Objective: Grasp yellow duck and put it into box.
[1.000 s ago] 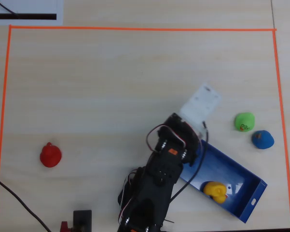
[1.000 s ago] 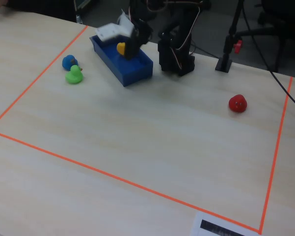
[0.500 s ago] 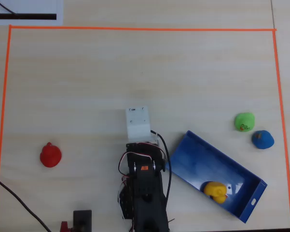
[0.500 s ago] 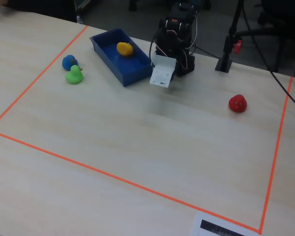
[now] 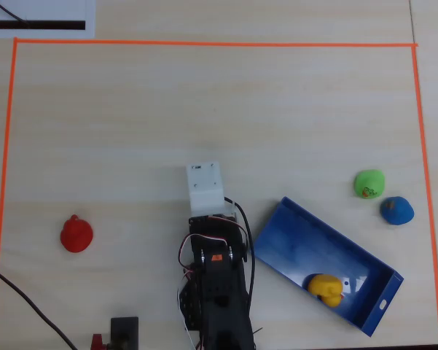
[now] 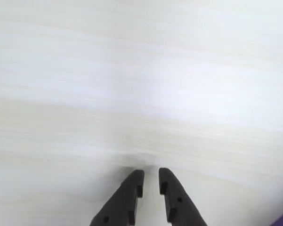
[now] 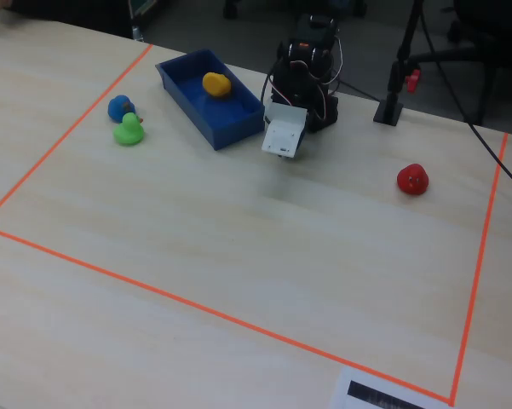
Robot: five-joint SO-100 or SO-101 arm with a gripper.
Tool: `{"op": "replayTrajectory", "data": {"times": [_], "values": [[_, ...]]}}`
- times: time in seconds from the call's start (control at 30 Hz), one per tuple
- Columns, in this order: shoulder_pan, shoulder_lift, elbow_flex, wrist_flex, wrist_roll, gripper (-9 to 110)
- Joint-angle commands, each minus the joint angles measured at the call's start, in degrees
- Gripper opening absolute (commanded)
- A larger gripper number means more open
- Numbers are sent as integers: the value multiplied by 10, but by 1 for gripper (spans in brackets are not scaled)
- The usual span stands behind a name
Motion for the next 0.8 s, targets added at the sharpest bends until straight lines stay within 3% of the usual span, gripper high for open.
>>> {"op": "replayTrajectory", "data": {"times": [0.0, 0.2, 0.77], "values": [[-5, -2, 6, 3, -1, 0], [-5, -2, 7, 3, 0, 6], [-4, -1, 7, 3, 0, 6]]}}
